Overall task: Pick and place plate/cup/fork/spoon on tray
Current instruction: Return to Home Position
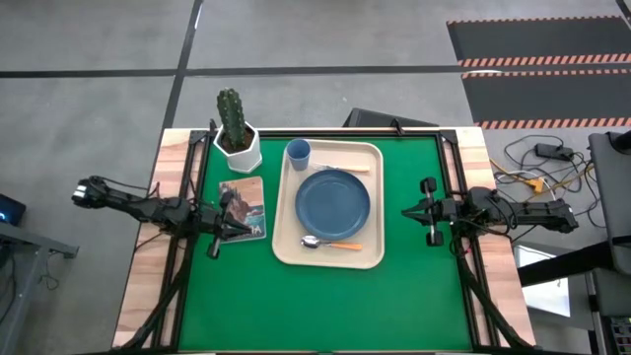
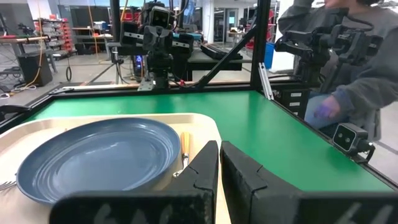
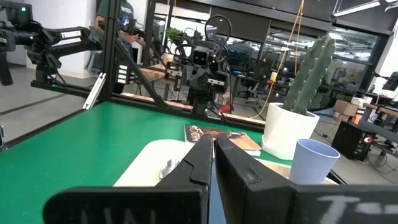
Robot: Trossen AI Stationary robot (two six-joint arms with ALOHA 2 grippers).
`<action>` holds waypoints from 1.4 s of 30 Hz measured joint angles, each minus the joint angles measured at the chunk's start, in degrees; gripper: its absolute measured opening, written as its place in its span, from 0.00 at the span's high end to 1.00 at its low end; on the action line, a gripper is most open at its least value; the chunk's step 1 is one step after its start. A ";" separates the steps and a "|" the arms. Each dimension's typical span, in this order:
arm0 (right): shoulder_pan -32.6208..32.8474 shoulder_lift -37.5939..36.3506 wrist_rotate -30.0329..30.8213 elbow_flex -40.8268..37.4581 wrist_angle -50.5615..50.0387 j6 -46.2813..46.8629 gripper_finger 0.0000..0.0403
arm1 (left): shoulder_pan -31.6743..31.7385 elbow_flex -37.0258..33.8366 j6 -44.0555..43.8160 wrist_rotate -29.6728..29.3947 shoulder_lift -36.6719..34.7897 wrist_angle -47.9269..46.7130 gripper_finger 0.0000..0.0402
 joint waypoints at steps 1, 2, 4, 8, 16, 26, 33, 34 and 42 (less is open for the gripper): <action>0.00 0.00 0.00 0.00 0.00 0.00 0.98 | 0.00 0.00 0.00 0.00 0.15 -0.03 1.00; 0.00 0.00 0.00 0.00 0.00 0.00 0.98 | 0.00 0.00 0.00 0.00 0.25 -0.04 1.00; 0.01 0.00 0.00 0.00 0.00 0.00 0.98 | 0.00 0.00 0.00 0.00 0.51 -0.01 1.00; 0.00 0.00 0.01 0.00 0.00 0.00 0.98 | 0.00 -0.02 0.00 0.00 0.92 0.00 1.00; 0.01 0.00 0.02 -0.02 0.00 0.00 0.98 | 0.00 -0.02 0.00 0.02 1.47 -0.03 1.00; 0.01 0.00 0.02 -0.02 0.00 0.00 0.98 | 0.00 -0.04 0.00 0.02 1.34 -0.04 1.00; 0.00 0.00 0.02 -0.02 0.00 0.00 0.98 | 0.00 -0.04 0.00 0.02 1.34 -0.02 1.00; 0.00 0.00 0.02 -0.02 0.00 0.00 0.98 | 0.00 -0.04 0.00 0.02 1.34 -0.02 1.00; 0.02 0.00 0.02 -0.02 0.00 0.00 0.98 | -0.01 -0.04 0.00 0.02 1.34 -0.02 1.00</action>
